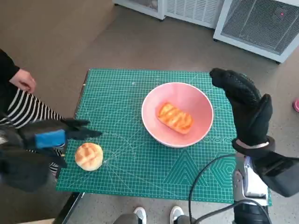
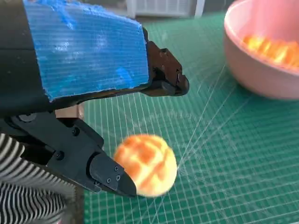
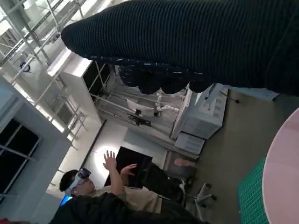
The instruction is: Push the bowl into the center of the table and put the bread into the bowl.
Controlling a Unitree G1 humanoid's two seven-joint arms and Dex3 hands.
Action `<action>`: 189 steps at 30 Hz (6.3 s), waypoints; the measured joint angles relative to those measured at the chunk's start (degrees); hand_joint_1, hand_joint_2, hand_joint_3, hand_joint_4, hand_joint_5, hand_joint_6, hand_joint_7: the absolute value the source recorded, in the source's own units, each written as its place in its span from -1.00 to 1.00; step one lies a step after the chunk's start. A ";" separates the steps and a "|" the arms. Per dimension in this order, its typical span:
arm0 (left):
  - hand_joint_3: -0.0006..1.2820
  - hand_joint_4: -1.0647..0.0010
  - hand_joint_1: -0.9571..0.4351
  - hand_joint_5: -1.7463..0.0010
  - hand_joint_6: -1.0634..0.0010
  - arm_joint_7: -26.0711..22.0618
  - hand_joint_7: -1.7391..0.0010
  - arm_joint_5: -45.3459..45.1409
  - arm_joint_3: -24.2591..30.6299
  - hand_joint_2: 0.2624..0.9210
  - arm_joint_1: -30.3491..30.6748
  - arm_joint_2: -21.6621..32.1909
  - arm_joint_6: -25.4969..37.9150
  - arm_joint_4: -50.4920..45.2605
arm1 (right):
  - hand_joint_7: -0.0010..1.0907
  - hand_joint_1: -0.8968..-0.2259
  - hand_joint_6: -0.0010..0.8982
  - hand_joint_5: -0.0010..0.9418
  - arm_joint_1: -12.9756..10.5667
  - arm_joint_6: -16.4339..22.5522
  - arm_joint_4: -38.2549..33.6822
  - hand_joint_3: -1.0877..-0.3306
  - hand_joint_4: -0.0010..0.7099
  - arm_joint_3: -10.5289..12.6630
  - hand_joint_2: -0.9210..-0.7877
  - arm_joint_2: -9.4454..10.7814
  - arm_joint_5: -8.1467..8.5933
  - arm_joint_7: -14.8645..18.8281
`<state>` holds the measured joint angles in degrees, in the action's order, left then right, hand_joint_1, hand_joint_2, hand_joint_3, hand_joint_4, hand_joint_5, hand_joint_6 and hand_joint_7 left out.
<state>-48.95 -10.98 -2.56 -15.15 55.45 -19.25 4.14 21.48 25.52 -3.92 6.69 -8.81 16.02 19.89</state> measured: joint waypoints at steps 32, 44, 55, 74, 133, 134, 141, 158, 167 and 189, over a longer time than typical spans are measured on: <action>-0.78 -0.39 0.33 -0.04 -0.13 6.74 -0.30 -11.08 -10.45 0.89 -6.26 -6.55 -2.98 15.46 | -0.17 -0.29 -0.87 -0.98 -0.90 -0.45 1.66 0.02 -0.48 0.72 -1.00 -0.17 -0.52 -0.11; -0.94 -0.37 0.38 -0.25 -0.24 2.76 -0.33 -5.32 -6.48 0.99 -6.12 -4.85 -1.96 7.22 | -0.18 -0.27 -0.86 -0.97 -0.86 -0.42 1.59 0.02 -0.45 1.10 -1.00 -0.24 -0.58 -0.14; -0.95 -0.32 0.38 -0.31 -0.31 -0.05 -0.27 3.02 -0.54 0.99 -10.41 -3.88 3.12 -0.73 | -0.19 -0.26 -0.86 -0.97 -0.75 -0.36 1.29 0.02 -0.43 1.24 -1.00 -0.26 -0.58 -0.14; -0.92 -0.35 0.38 -0.35 -0.30 8.13 -0.22 4.70 -2.45 0.96 -33.24 -17.71 0.23 2.60 | -0.20 -0.26 -0.86 -0.98 -0.14 -0.33 0.90 0.01 -0.42 1.57 -1.00 -0.13 -0.61 -0.25; -0.97 0.82 -0.19 1.00 0.52 8.24 1.00 -2.04 -13.58 0.72 -47.89 -40.22 -0.39 40.60 | -0.15 -0.26 -0.89 -1.00 2.82 -0.34 -0.38 -0.03 -0.54 3.31 -1.00 -1.93 -2.91 -4.35; -0.96 0.83 -0.20 1.00 0.52 8.23 1.00 -0.35 -12.09 0.73 -47.56 -40.32 -1.53 41.12 | -0.15 -0.26 -0.90 -1.00 2.96 -0.33 -0.58 -0.04 -0.54 3.31 -1.00 -1.97 -2.92 -4.38; -0.94 0.81 -0.36 0.99 0.52 8.82 1.00 11.27 -2.68 0.92 -45.28 -42.04 -8.89 43.40 | -0.14 -0.28 -0.90 -1.00 3.59 -0.32 -0.85 -0.04 -0.54 3.30 -1.00 -2.06 -2.92 -4.56; -0.23 0.86 -0.56 1.00 0.62 16.87 1.00 28.54 9.23 1.00 -31.74 -51.56 -9.88 29.54 | -0.12 -0.38 -0.90 -0.99 6.39 -2.46 0.60 0.04 -0.53 2.19 -1.00 -2.07 -2.99 -5.54; -0.21 0.85 -0.61 0.99 0.65 19.94 1.00 28.72 9.40 1.00 -27.09 -51.99 -9.43 23.78 | -0.11 -0.38 -0.90 -0.99 7.27 -3.51 0.80 0.07 -0.51 2.07 -1.00 -2.10 -3.10 -6.00; -0.26 0.85 -0.57 0.99 0.66 17.50 1.00 30.05 9.73 1.00 -25.01 -52.02 -8.02 21.93 | -0.10 -0.41 -0.91 -0.99 9.12 -3.50 -0.25 0.07 -0.52 1.07 -1.00 -2.05 -5.08 -6.35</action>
<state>-31.45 19.06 7.16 -40.16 3.42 -27.27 26.08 30.61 22.02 -4.17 7.76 -10.86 10.94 13.54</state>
